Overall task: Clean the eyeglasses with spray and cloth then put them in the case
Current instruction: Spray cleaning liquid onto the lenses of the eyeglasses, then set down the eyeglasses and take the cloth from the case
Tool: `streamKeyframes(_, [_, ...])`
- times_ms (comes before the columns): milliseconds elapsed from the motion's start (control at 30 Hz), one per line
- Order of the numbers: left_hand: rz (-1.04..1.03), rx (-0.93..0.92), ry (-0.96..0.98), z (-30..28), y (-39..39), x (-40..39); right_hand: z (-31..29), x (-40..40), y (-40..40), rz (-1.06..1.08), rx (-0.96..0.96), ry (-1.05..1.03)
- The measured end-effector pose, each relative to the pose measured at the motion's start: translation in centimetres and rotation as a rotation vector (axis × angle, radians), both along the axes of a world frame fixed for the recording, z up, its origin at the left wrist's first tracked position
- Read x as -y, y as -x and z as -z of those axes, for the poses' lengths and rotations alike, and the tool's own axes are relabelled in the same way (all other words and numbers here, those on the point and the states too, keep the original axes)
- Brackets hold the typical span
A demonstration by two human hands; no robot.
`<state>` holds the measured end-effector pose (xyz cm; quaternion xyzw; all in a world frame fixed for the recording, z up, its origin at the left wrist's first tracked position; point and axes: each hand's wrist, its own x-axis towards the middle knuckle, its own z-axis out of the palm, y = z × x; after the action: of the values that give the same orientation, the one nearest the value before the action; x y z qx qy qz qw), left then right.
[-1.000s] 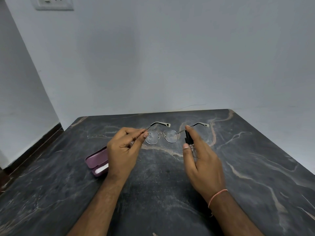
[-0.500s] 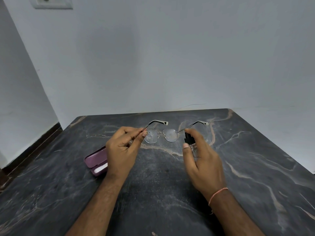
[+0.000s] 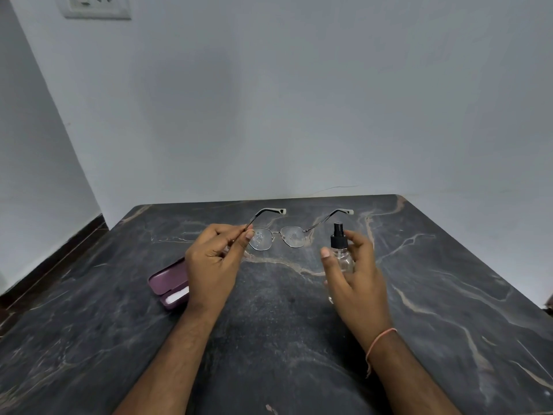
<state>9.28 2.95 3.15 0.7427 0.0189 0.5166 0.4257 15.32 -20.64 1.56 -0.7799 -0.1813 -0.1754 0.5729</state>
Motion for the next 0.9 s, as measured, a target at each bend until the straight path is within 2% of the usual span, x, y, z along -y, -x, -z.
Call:
streamKeyframes(233, [0.02,0.002,0.004,-0.2,0.2,0.2,-0.4,1.1,-2.7,-0.081,-0.123,-0.126])
streamKeyframes(533, [0.033,0.023,-0.026,0.1,-0.1,0.2,-0.1,2.0,-8.2,-0.181,-0.14,-0.027])
streamKeyframes(767, [0.033,0.022,-0.025,0.1,0.0,0.2,0.8,1.9,-8.3,-0.204,-0.122,-0.129])
streamKeyframes(900, [0.049,0.012,-0.039,0.0,0.1,0.3,0.6,3.1,-7.9,-0.218,-0.201,-0.062])
